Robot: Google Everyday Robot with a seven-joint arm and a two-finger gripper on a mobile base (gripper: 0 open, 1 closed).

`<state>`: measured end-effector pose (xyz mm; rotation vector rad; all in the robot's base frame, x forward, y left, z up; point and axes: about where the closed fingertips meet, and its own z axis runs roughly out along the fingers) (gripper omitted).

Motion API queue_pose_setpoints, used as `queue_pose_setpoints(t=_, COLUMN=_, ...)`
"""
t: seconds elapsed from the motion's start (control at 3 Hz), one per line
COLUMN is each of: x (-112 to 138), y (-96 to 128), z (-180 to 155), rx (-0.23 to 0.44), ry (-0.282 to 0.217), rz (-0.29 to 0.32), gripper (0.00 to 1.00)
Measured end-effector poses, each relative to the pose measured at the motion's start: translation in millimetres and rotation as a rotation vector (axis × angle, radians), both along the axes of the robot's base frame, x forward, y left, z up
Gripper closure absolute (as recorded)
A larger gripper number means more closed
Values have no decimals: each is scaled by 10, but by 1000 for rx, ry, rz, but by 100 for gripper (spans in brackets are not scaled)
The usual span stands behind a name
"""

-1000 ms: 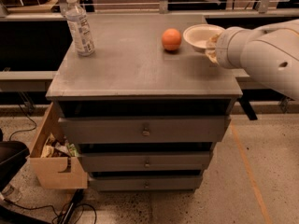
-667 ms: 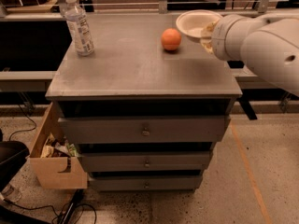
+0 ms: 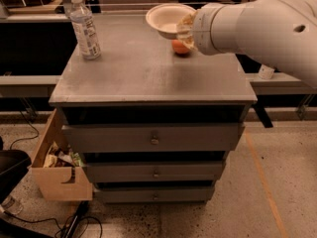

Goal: Move paper bowl near blue plastic bottle

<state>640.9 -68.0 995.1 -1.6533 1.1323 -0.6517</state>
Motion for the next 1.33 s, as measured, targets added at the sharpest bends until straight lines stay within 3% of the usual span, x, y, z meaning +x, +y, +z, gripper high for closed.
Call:
queue_pose_setpoints(t=0.33, x=77, y=410, z=-96, rx=7, ry=44, rz=131, gripper=100)
queue_pose_setpoints(t=1.0, x=257, y=954, z=-473, rx=18, ry=126, rz=292, gripper=100)
queue_pose_setpoints(t=1.33, x=338, y=1159, z=-660, rx=21, ry=142, rz=348, gripper=100)
